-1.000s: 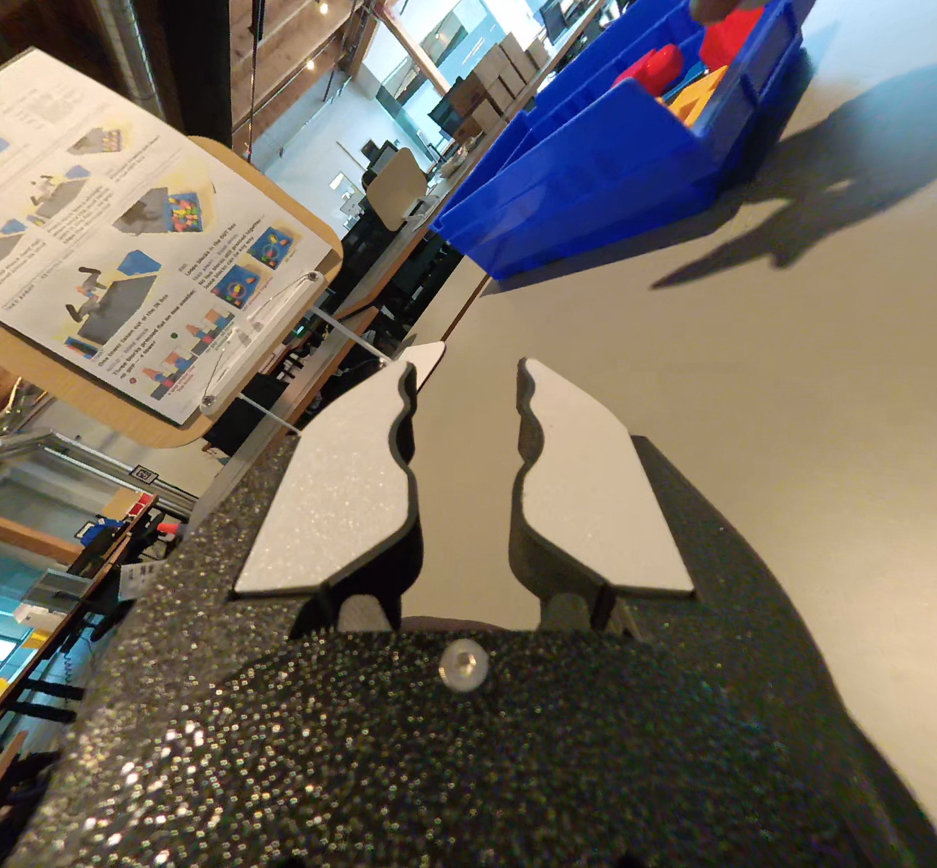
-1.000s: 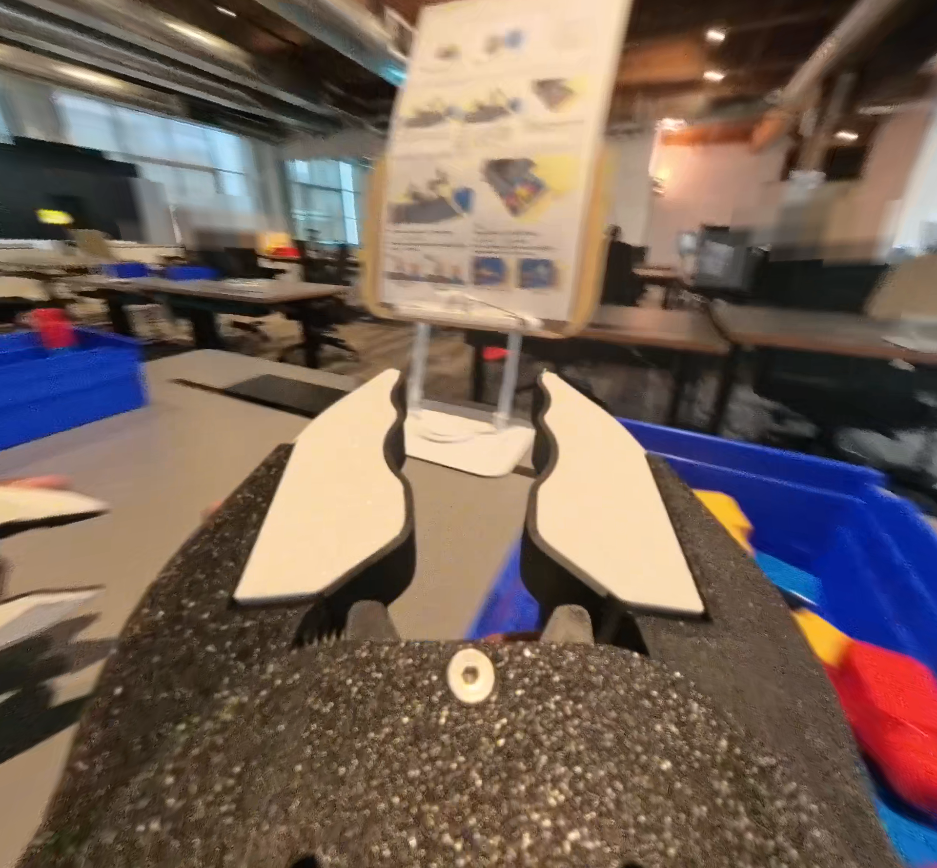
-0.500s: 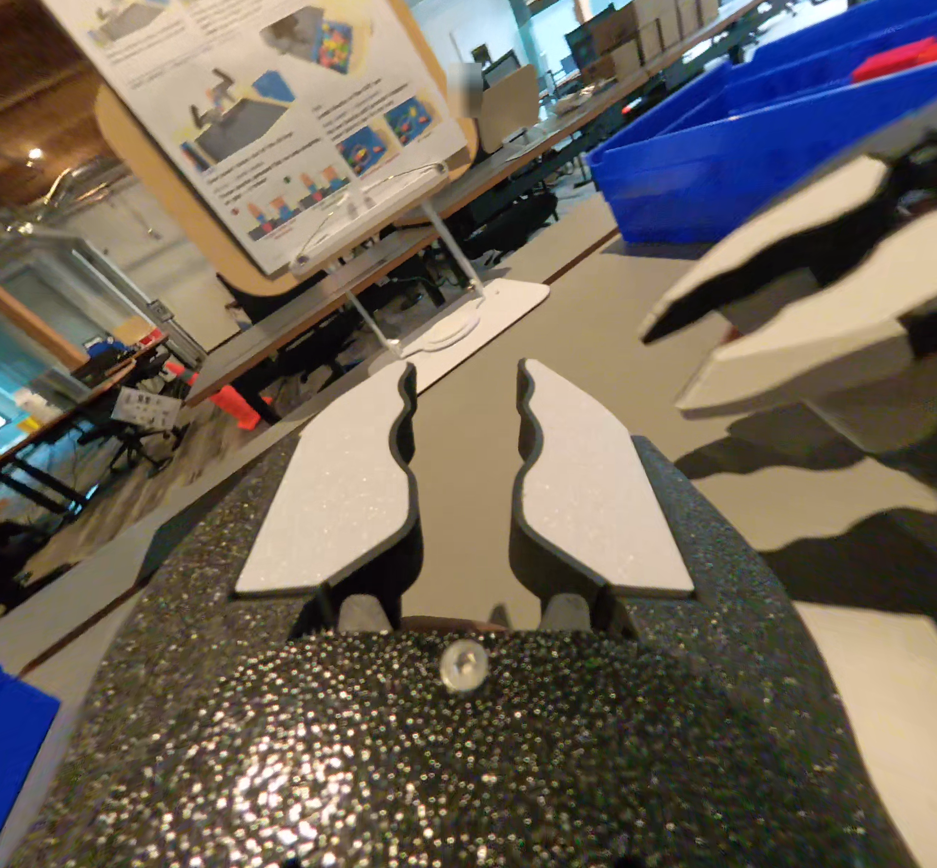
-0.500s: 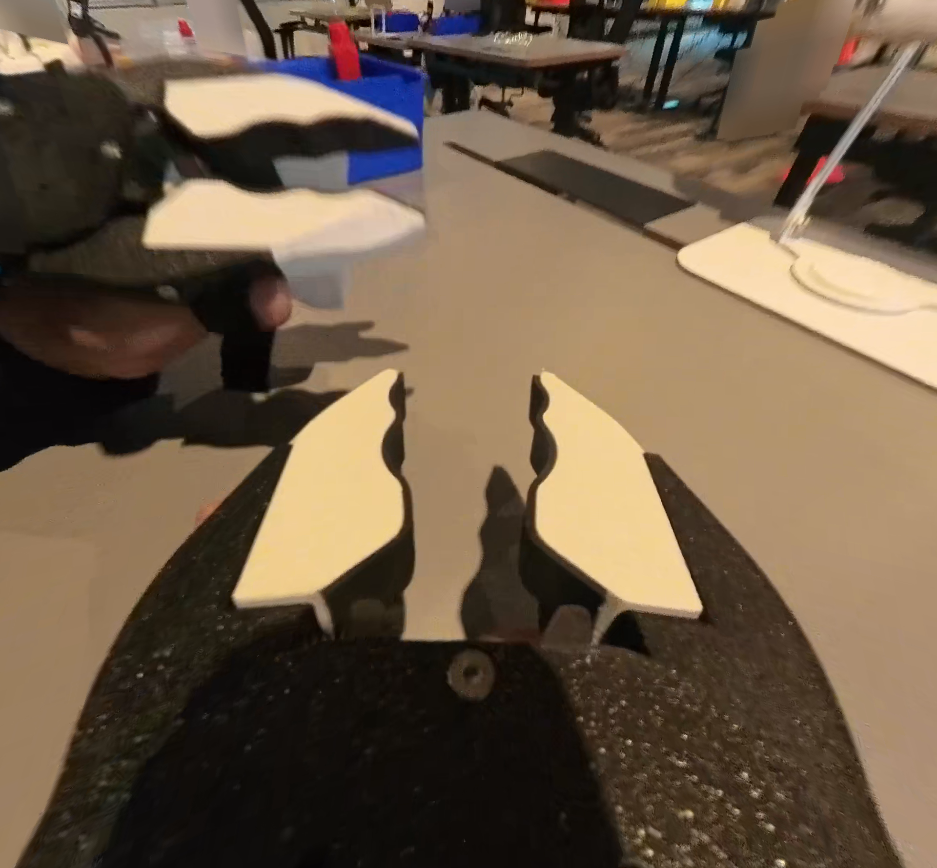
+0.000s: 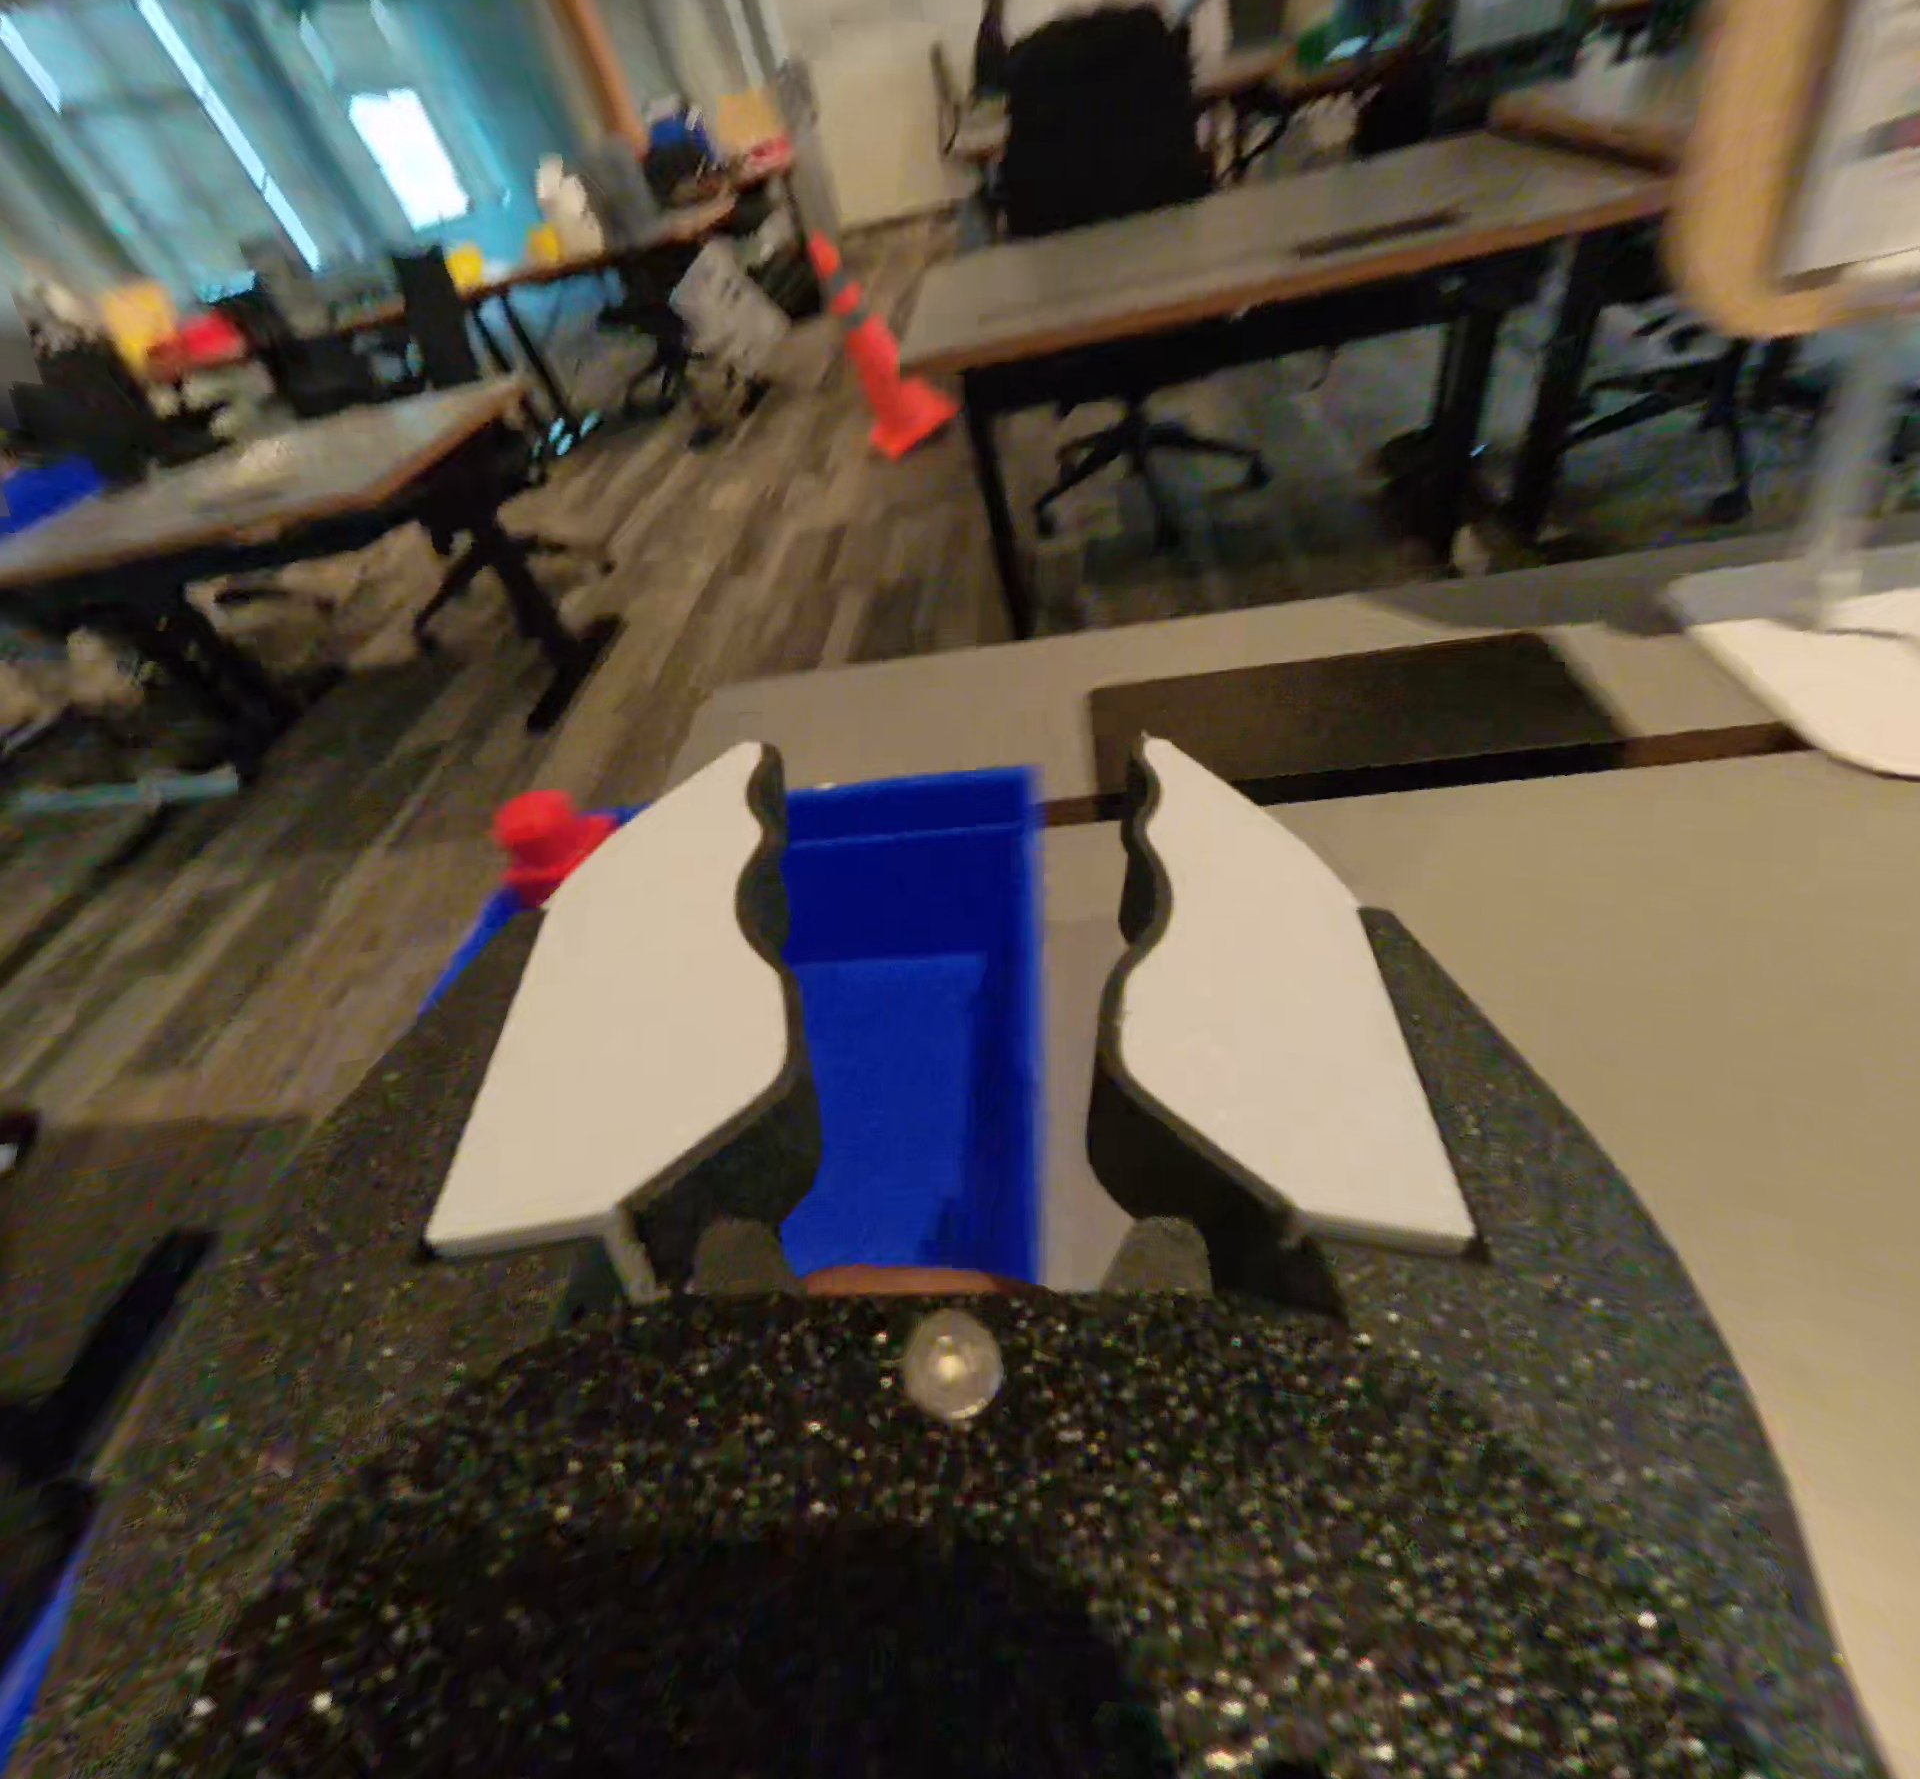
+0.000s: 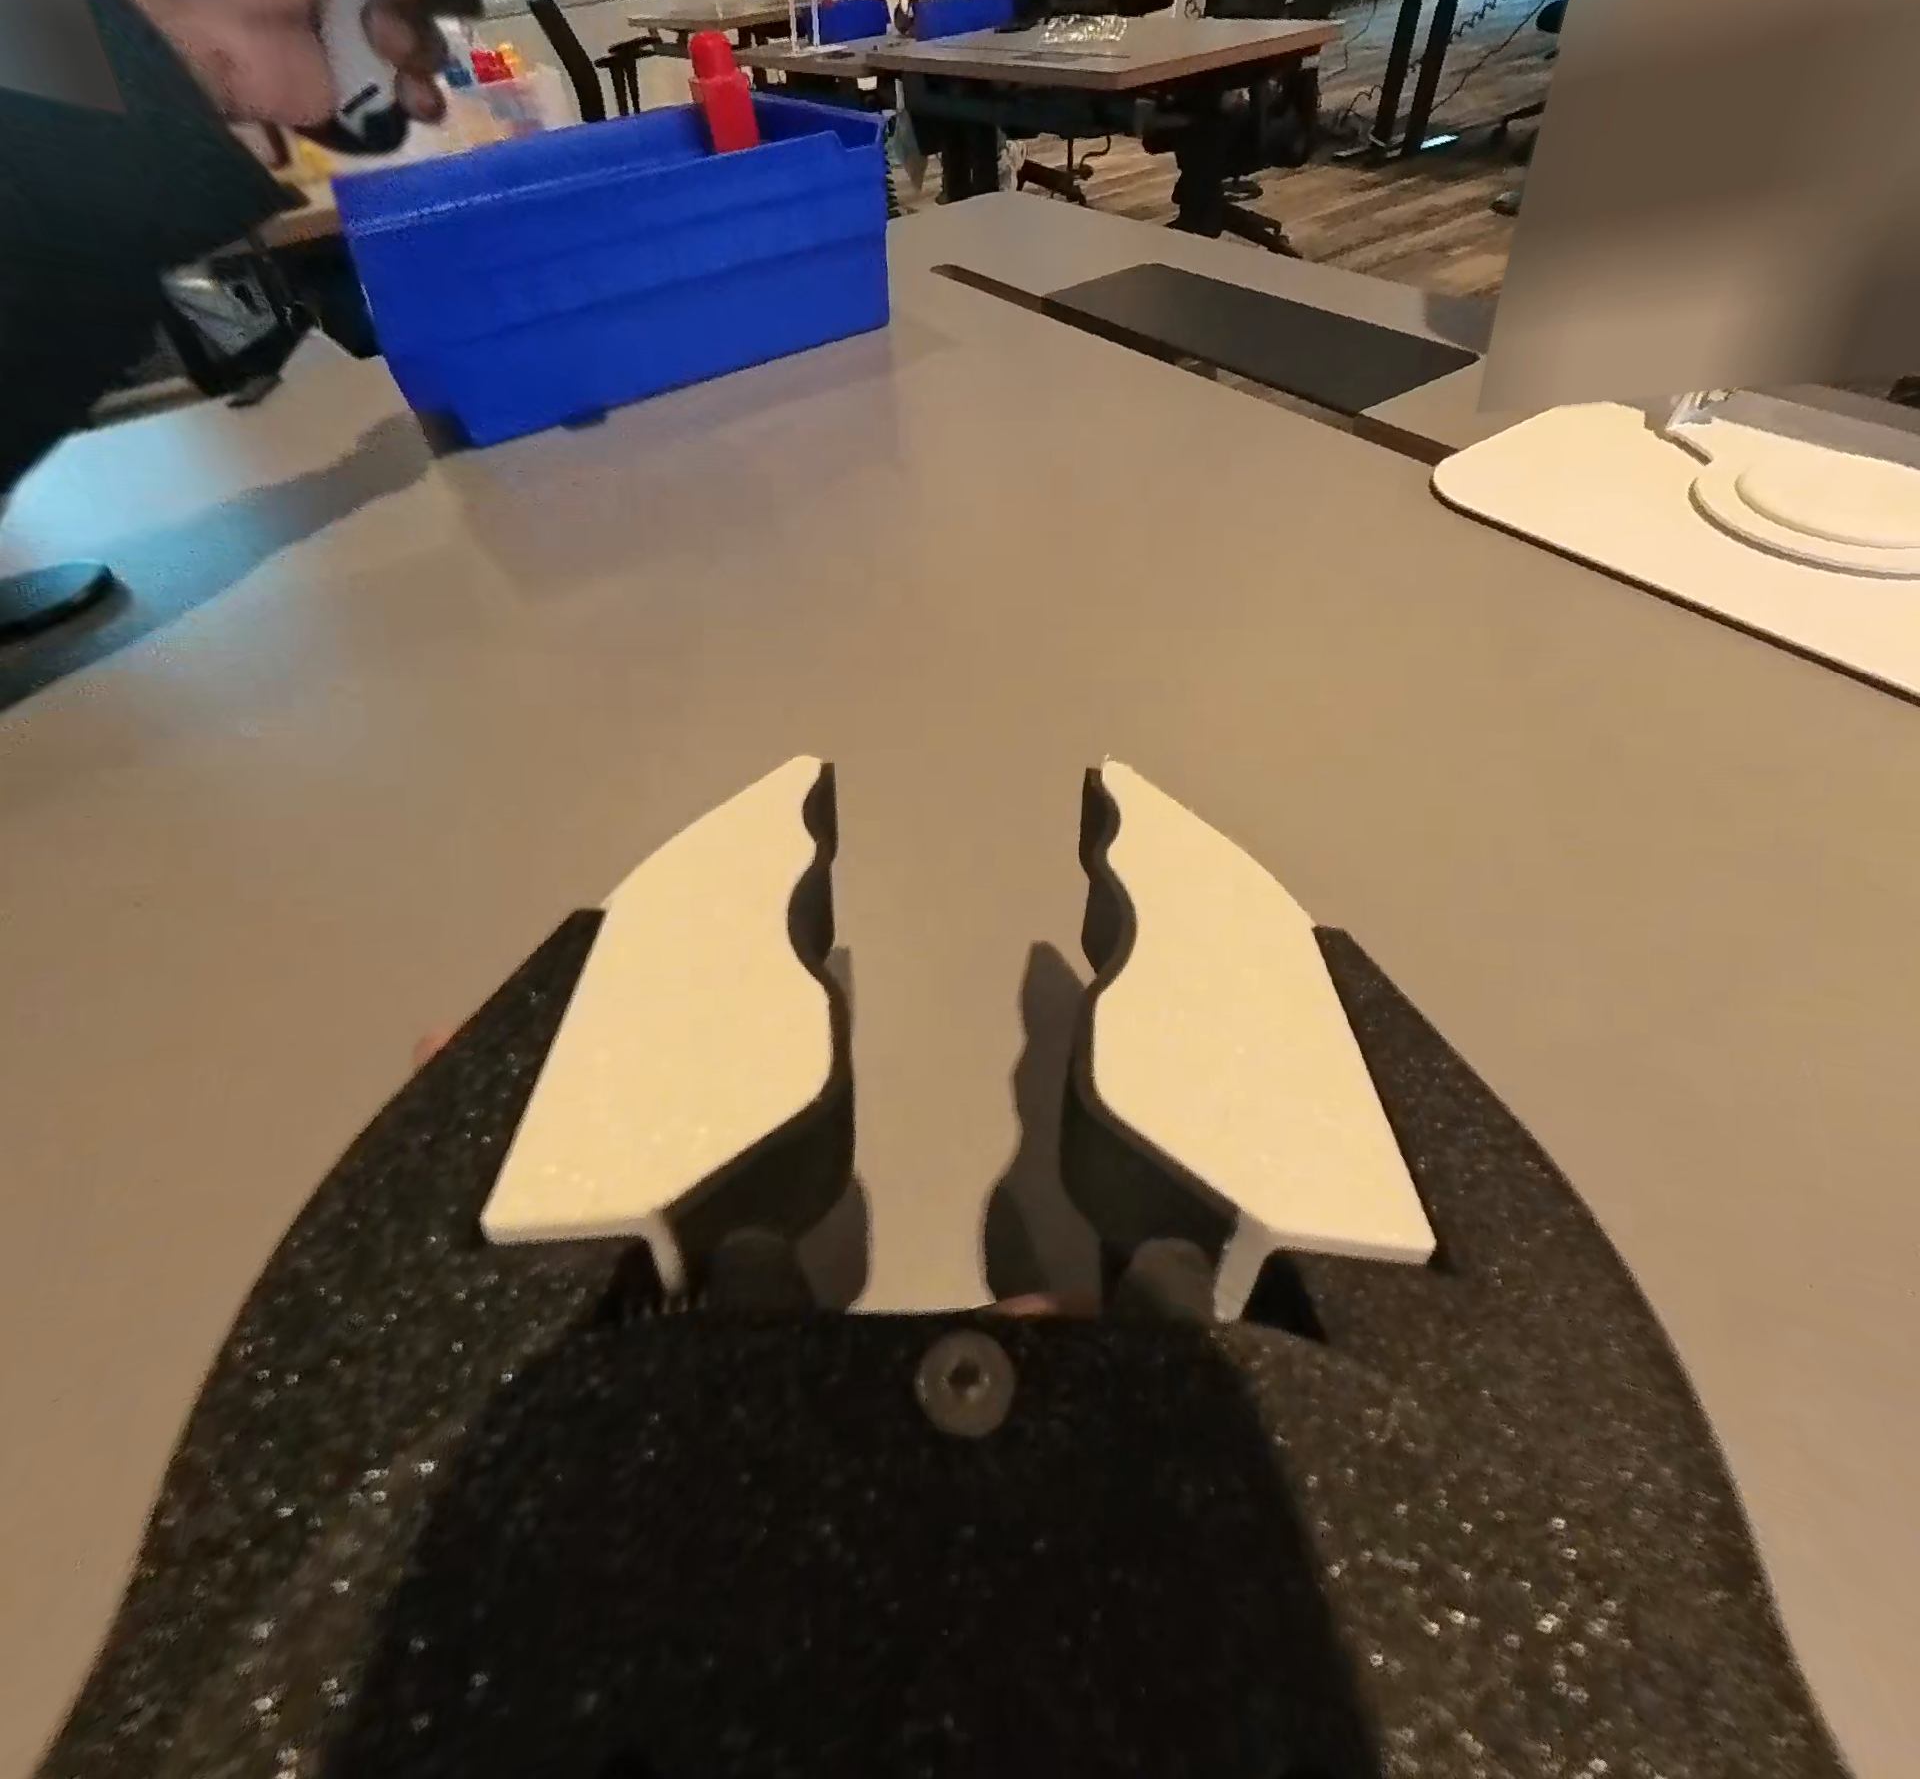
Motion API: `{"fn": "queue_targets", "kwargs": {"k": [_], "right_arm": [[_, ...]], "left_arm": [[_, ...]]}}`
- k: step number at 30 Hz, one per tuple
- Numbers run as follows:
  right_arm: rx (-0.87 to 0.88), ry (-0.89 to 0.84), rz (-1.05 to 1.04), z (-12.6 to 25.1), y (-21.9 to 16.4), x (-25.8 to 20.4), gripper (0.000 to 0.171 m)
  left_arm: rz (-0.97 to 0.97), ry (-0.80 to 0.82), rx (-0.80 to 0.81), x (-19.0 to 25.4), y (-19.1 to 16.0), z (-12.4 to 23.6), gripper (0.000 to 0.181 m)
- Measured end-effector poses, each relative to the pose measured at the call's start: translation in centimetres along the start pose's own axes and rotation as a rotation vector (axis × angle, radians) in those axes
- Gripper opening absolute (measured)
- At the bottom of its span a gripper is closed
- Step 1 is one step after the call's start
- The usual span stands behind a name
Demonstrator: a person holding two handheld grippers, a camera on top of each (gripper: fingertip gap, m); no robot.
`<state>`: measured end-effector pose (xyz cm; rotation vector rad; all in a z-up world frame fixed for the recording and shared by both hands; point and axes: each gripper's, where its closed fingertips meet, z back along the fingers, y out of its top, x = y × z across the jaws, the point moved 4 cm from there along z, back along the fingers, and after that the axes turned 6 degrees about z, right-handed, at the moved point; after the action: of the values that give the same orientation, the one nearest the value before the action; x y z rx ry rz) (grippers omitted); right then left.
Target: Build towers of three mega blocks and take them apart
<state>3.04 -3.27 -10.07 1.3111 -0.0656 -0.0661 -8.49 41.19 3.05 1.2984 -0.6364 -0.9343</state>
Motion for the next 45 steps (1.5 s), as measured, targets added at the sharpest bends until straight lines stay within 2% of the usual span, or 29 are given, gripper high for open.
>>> {"fn": "queue_targets", "kwargs": {"k": [4, 6, 8, 12, 17, 20, 26, 29, 31, 35, 37, 39, 42, 45], "right_arm": [[-0.024, 0.008, 0.013, -0.3, -0.1, -0.3, 0.045], [-0.038, 0.015, 0.021, -0.6, -0.2, -0.4, 0.045], [-0.051, 0.024, 0.025, -0.7, -0.3, -0.6, 0.045], [-0.048, 0.036, 0.007, -0.7, -0.3, -0.5, 0.044], [-0.016, 0.046, -0.055, -0.4, -0.1, 0.0, 0.043], [-0.003, 0.052, -0.079, -0.2, -0.1, 0.2, 0.043], [-0.012, 0.067, -0.060, -0.2, -0.1, -0.4, 0.043], [-0.009, 0.073, -0.054, -0.1, -0.1, -0.5, 0.043], [-0.008, 0.074, -0.053, -0.1, -0.1, -0.5, 0.043], [-0.011, 0.067, -0.035, -0.2, -0.1, -0.6, 0.043], [0.010, 0.035, -0.006, -0.1, 0.1, -0.6, 0.043], [0.045, -0.024, 0.038, 0.0, 0.5, -0.3, 0.044], [0.078, -0.080, 0.102, 0.6, 1.1, -0.1, 0.053], [0.099, -0.070, 0.081, 1.5, 1.5, -0.1, 0.059]], "left_arm": [[-0.016, 0.115, -0.181, -9.6, -3.0, -4.4, 0.063], [-0.036, 0.136, -0.325, -12.4, -5.5, -6.4, 0.069], [-0.078, 0.140, -0.380, -13.6, -6.5, -7.7, 0.067], [-0.147, 0.150, -0.332, -14.1, -5.8, -10.2, 0.064], [-0.221, 0.195, -0.428, -14.8, -6.9, -13.2, 0.061], [-0.283, 0.242, -0.526, -15.3, -8.2, -13.9, 0.054], [-0.317, 0.237, -0.485, -15.0, -7.9, -13.4, 0.047], [-0.331, 0.246, -0.407, -14.2, -5.8, -12.1, 0.042], [-0.332, 0.254, -0.326, -13.3, -3.3, -10.7, 0.041], [-0.338, 0.156, -0.170, -8.2, 2.9, -6.7, 0.040], [-0.282, -0.005, -0.108, -2.9, 5.5, -4.2, 0.040], [-0.213, -0.241, -0.073, 4.2, 6.8, -1.3, 0.040], [-0.148, -0.626, -0.062, 16.5, 4.6, 3.3, 0.039], [-0.098, -0.903, -0.123, 27.4, -1.1, 6.1, 0.039]]}}
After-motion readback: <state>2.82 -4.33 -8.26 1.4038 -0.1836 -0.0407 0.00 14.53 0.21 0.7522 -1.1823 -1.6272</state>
